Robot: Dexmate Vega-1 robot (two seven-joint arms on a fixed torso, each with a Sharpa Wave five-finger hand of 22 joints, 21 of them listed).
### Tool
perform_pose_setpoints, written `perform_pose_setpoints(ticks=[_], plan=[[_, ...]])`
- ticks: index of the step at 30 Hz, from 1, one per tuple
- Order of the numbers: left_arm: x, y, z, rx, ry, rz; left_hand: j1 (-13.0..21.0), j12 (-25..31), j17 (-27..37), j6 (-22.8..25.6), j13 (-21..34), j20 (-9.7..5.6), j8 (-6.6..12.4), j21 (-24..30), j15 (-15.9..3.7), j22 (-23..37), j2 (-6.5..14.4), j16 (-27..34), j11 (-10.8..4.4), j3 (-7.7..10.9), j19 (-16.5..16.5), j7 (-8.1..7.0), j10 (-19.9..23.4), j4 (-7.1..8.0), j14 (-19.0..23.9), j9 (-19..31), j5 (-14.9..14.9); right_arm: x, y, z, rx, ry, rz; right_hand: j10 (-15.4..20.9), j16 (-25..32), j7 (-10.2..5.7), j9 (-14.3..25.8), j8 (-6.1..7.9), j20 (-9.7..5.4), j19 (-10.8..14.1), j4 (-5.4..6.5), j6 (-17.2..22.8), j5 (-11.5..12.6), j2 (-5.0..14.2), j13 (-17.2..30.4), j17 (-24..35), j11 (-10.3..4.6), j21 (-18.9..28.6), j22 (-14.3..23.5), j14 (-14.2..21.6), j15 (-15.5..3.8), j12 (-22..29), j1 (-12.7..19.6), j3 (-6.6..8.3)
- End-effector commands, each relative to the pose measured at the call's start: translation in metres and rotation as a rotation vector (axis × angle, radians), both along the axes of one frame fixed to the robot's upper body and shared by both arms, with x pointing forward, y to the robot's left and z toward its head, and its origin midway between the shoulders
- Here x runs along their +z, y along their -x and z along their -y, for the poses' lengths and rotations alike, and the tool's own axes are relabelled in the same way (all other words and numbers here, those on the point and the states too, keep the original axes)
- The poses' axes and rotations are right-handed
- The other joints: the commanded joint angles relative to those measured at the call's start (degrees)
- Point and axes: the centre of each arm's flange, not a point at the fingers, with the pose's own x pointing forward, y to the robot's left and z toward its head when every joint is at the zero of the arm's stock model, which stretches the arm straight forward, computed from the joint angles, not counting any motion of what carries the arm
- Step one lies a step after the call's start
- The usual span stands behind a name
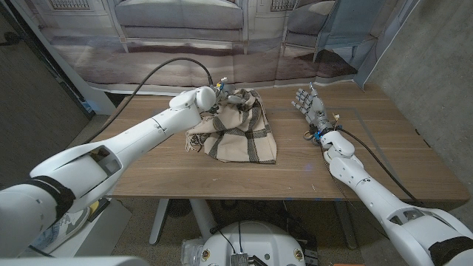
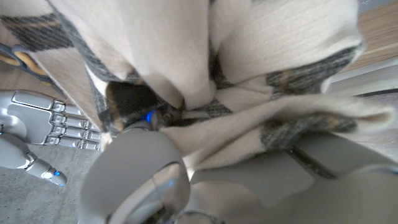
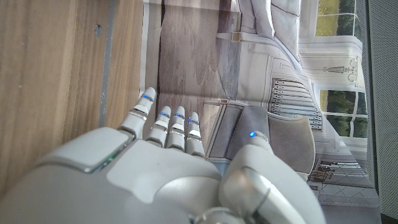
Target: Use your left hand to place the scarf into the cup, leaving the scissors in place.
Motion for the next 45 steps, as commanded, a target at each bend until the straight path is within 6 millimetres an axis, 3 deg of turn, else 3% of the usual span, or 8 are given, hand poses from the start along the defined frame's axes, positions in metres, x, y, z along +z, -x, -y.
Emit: perform_pose_setpoints(ticks=[1, 8, 13, 23, 29, 45], plan=[[0.006, 0.011, 0.002, 0.006, -0.041, -0.009, -2.2, 0.1, -1.4, -2.4, -1.1, 0.21, -0.09, -2.1, 1.19, 0.1, -0.7, -0.3, 0.49, -2.13, -2.1, 0.12, -2.7, -0.01, -3.4, -0.1, 1.1, 0.001, 0.001, 0.001, 0.004, -0.001, 0.006, 0.4, 0.1, 0.05, 0.2, -0.19, -0.06, 0.4, -0.3, 0.3, -0.1, 0.15, 0.2, 0.2, 0.0, 0.0, 0.1, 0.6, 0.2, 0.1, 0.2, 0.13], [0.005, 0.013, 0.003, 0.032, -0.071, -0.039, -4.8, 0.1, -4.1, -6.5, -3.4, 0.21, -0.25, -6.2, 2.47, 0.1, -0.9, -0.3, 1.04, -5.42, -6.5, 0.95, -7.8, -0.35, -9.1, -0.3, 2.6, -0.001, 0.002, 0.001, 0.005, -0.004, 0.005, 0.6, 0.1, 0.06, 0.2, -0.19, 0.0, 0.4, -0.33, 0.3, -0.1, 0.17, 0.2, 0.2, 0.21, 0.0, 0.1, 0.7, 0.2, 0.1, 0.2, 0.12], [0.006, 0.015, 0.0, 0.051, -0.073, -0.04, -5.5, 0.0, -5.0, -7.5, -4.2, 0.21, -0.14, -7.5, 3.22, 0.1, -1.0, -0.3, 2.26, -6.54, -7.7, 1.33, -9.7, -0.51, -10.9, -0.4, 3.0, -0.002, 0.001, 0.0, 0.006, -0.002, 0.001, 0.6, 0.1, 0.04, 0.2, -0.19, 0.04, 0.3, -0.35, 0.3, -0.1, 0.18, 0.2, 0.2, 0.2, -0.1, 0.1, 0.7, 0.24, 0.1, 0.2, 0.11], [0.014, 0.024, -0.01, 0.088, -0.108, -0.021, -5.9, 0.2, -5.8, -7.7, -4.9, 0.21, 0.08, -8.6, 3.82, 0.1, -1.0, -0.5, 2.66, -7.44, -8.7, 1.82, -10.7, -0.71, -12.9, -0.5, 3.3, 0.0, -0.002, -0.006, 0.013, 0.006, -0.002, 0.6, 0.1, 0.02, 0.2, -0.2, 0.13, 0.3, -0.38, 0.3, -0.1, 0.18, 0.2, 0.2, 0.17, -0.1, 0.1, 0.7, 0.21, 0.1, 0.2, 0.09], [0.031, 0.033, -0.013, 0.124, -0.145, 0.013, -5.8, 0.4, -6.2, -7.3, -5.3, 0.19, 0.37, -9.2, 3.8, 0.1, -0.9, -0.4, 2.52, -7.84, -9.5, 1.93, -11.0, -0.92, -13.7, -0.5, 3.6, 0.002, -0.003, -0.008, 0.015, 0.011, 0.001, 0.6, 0.1, 0.01, 0.2, -0.21, 0.19, 0.3, -0.39, 0.3, -0.1, 0.19, 0.2, 0.2, 0.22, -0.1, 0.1, 0.6, 0.24, 0.1, 0.2, 0.08], [0.049, 0.046, -0.003, 0.121, -0.173, 0.079, -5.3, 0.6, -6.9, -6.4, -5.9, 0.17, 0.84, -10.4, 3.61, 0.1, -0.7, -0.2, 2.29, -8.32, -10.8, 2.04, -11.3, -1.36, -14.4, -0.6, 4.0, 0.0, -0.001, -0.007, 0.007, 0.004, 0.002, 0.7, 0.1, 0.02, 0.2, -0.21, 0.24, 0.3, -0.42, 0.3, -0.1, 0.21, 0.3, 0.2, 0.13, -0.1, 0.1, 0.6, 0.22, 0.1, 0.2, 0.02]])
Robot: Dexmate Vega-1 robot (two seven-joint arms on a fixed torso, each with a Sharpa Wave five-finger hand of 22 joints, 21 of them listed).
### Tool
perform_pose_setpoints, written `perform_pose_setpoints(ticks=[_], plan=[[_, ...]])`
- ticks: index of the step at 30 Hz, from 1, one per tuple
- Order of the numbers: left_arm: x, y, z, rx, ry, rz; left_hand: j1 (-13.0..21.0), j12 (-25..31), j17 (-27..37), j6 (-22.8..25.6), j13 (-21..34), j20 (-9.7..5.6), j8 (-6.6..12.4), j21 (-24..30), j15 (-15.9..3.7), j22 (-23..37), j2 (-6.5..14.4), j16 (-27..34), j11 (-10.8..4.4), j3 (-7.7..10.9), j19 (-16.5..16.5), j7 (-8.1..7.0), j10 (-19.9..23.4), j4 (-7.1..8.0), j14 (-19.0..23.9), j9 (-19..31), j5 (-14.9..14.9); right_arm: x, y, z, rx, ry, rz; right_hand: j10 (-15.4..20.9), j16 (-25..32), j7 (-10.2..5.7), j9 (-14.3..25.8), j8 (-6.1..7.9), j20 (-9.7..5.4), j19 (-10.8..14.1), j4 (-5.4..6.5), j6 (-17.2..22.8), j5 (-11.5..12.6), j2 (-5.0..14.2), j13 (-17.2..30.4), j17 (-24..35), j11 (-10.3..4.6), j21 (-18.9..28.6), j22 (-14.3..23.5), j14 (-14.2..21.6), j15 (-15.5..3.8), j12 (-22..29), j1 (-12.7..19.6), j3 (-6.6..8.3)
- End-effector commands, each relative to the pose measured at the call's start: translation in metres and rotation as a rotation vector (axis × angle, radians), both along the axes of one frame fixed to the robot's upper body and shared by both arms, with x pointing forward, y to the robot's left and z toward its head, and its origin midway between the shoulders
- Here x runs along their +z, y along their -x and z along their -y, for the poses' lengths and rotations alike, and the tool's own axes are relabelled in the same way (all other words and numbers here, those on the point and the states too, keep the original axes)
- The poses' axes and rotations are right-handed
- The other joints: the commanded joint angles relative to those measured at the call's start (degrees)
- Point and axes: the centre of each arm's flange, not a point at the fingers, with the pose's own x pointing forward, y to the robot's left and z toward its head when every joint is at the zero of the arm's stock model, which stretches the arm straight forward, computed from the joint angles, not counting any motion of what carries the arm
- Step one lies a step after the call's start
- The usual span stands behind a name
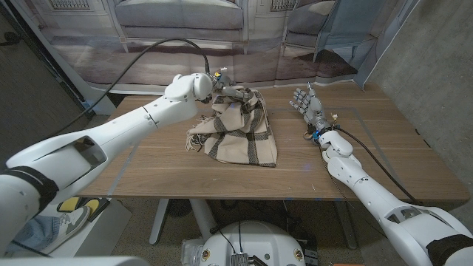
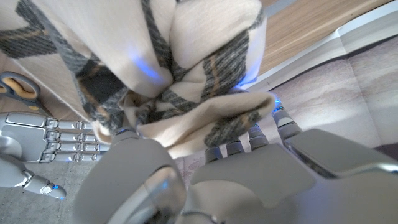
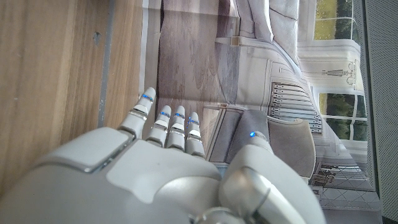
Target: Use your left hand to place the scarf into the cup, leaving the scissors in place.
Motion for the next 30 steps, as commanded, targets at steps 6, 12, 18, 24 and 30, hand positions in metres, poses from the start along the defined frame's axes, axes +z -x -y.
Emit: perform_pose_setpoints(ticks=[6, 12, 18, 24, 30], plan=[[0.015, 0.014, 0.004, 0.0, -0.014, 0.054, 0.2, 0.4, -0.1, 0.7, -0.1, 0.17, 0.47, -0.5, 0.29, 0.1, 0.3, 0.4, -0.21, -0.37, -0.9, 0.1, 0.0, -0.16, -0.5, 0.0, 0.6, -0.001, 0.003, 0.002, -0.009, -0.006, 0.003, 0.4, 0.1, -0.06, 0.2, -0.22, 0.25, 0.3, -0.33, 0.3, -0.1, 0.21, 0.3, 0.2, -0.12, -0.1, 0.1, 0.4, -0.09, 0.0, 0.2, 0.09], [0.021, 0.021, 0.001, -0.002, 0.001, 0.078, 0.3, 0.6, -0.3, 0.9, -0.3, 0.16, 0.54, -0.8, 0.27, 0.1, 0.4, 0.6, -0.17, -0.46, -1.0, 0.06, 0.1, -0.25, -0.4, 0.0, 0.7, 0.001, 0.003, 0.003, -0.01, -0.006, 0.006, 0.5, 0.1, -0.05, 0.2, -0.23, 0.24, 0.3, -0.34, 0.3, -0.1, 0.22, 0.3, 0.2, -0.06, -0.1, 0.1, 0.4, -0.06, 0.1, 0.2, 0.08], [0.026, 0.025, -0.001, -0.005, 0.016, 0.087, 0.5, 0.7, -0.5, 0.9, -0.5, 0.15, 0.55, -1.0, 0.23, 0.1, 0.6, 0.7, -0.22, -0.54, -1.0, 0.04, 0.3, -0.31, -0.3, 0.0, 0.8, 0.001, 0.004, 0.003, -0.009, -0.005, 0.007, 0.5, 0.1, -0.03, 0.2, -0.23, 0.23, 0.3, -0.35, 0.3, -0.1, 0.23, 0.3, 0.2, -0.1, -0.1, 0.1, 0.4, -0.13, 0.1, 0.1, 0.06], [0.031, 0.031, -0.002, -0.005, 0.028, 0.109, 0.6, 0.8, -0.6, 1.1, -0.7, 0.14, 0.63, -1.1, 0.22, 0.1, 0.8, 0.8, -0.18, -0.62, -1.0, 0.02, 0.5, -0.37, -0.1, 0.0, 1.0, 0.001, 0.003, 0.004, -0.007, -0.004, 0.008, 0.5, 0.1, -0.03, 0.2, -0.22, 0.26, 0.3, -0.35, 0.3, -0.1, 0.25, 0.3, 0.2, -0.07, -0.1, 0.1, 0.4, -0.1, 0.1, 0.1, 0.04], [0.038, 0.041, -0.002, -0.01, 0.037, 0.131, 0.7, 0.9, -0.7, 1.3, -0.8, 0.14, 0.66, -1.3, 0.31, 0.1, 0.9, 0.9, -0.25, -0.68, -1.0, 0.01, 0.6, -0.42, 0.0, -0.1, 1.1, 0.002, 0.003, 0.005, -0.005, -0.004, 0.011, 0.5, 0.1, -0.03, 0.2, -0.21, 0.23, 0.3, -0.36, 0.3, -0.1, 0.26, 0.3, 0.2, -0.02, -0.1, 0.1, 0.4, -0.12, 0.1, 0.1, 0.02]])
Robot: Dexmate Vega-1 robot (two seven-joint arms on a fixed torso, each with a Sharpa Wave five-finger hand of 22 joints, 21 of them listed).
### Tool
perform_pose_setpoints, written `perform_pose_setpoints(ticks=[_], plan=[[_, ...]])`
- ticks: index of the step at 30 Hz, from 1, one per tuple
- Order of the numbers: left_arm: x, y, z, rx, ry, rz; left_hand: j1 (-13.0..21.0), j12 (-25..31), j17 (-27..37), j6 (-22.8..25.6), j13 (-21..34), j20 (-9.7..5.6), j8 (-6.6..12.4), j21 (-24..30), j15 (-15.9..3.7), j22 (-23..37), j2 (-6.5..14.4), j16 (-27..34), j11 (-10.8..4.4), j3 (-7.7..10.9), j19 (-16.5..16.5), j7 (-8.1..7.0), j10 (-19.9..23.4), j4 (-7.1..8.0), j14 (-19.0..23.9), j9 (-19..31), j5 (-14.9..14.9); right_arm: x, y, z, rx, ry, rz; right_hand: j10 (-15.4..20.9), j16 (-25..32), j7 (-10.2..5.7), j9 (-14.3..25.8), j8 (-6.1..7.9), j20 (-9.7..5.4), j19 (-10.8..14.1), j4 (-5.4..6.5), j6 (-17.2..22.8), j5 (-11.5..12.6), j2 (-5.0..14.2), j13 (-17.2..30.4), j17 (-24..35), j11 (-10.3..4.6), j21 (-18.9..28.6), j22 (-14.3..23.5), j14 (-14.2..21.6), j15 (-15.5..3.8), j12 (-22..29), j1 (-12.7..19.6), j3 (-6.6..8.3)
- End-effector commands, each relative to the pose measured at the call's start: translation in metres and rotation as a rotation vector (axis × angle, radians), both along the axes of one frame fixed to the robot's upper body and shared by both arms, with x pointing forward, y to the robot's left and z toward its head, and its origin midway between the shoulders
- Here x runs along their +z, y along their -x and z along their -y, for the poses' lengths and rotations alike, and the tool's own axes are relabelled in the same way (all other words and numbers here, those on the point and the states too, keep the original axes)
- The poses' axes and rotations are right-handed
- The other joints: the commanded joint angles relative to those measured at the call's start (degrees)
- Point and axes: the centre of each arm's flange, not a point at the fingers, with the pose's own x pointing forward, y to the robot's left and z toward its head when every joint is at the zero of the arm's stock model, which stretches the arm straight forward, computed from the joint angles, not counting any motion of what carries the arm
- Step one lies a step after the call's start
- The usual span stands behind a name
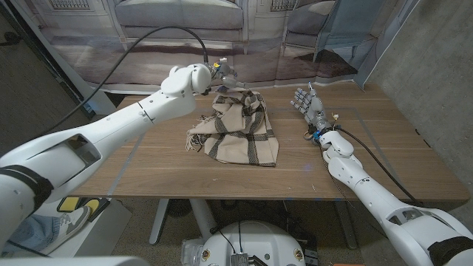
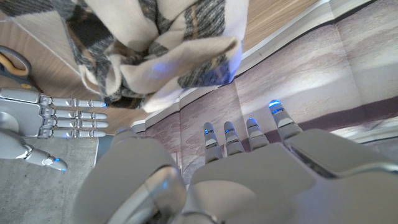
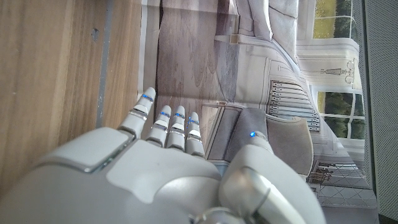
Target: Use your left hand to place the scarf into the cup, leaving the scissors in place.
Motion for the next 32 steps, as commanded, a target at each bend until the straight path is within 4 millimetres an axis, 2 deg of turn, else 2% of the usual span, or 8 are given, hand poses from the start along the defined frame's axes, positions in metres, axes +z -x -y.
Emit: perform_pose_setpoints(ticks=[1, 15, 32], plan=[[0.013, 0.016, -0.003, 0.0, 0.025, 0.05, 0.4, 0.3, 0.0, 0.7, 0.0, 0.13, 0.44, -0.4, 0.35, 0.1, 0.6, 0.6, -0.06, -0.23, -0.4, 0.05, 0.5, 0.04, 0.0, -0.1, 0.5, 0.002, 0.0, 0.003, 0.002, 0.001, 0.007, 0.5, 0.1, -0.05, 0.2, -0.22, 0.25, 0.3, -0.29, 0.3, -0.1, 0.26, 0.3, 0.2, 0.02, -0.1, 0.1, 0.4, -0.08, 0.1, 0.1, 0.08], [0.032, 0.039, -0.003, -0.021, 0.048, 0.111, 0.8, 0.5, -0.3, 1.4, -0.5, 0.11, 0.68, -0.8, 0.36, 0.2, 1.1, 0.8, -0.14, -0.37, -0.2, 0.11, 0.9, -0.09, 0.2, -0.1, 0.9, 0.001, 0.002, 0.002, 0.002, 0.001, 0.008, 0.5, 0.1, -0.03, 0.2, -0.23, 0.16, 0.3, -0.31, 0.3, -0.1, 0.29, 0.3, 0.2, -0.01, 0.0, 0.1, 0.4, -0.16, 0.0, 0.1, 0.04], [0.028, 0.039, -0.002, -0.043, 0.057, 0.111, 1.0, 0.7, -0.5, 2.1, -0.9, 0.12, 0.86, -1.3, 0.12, 0.2, 1.5, 1.0, -0.5, -0.56, -0.1, 0.11, 1.4, -0.19, 0.8, -0.1, 1.2, 0.001, 0.008, 0.005, -0.001, 0.007, 0.009, 0.6, 0.1, -0.04, 0.2, -0.25, 0.15, 0.3, -0.34, 0.2, -0.1, 0.33, 0.3, 0.2, -0.03, -0.1, 0.1, 0.4, -0.01, 0.0, 0.1, 0.01]])
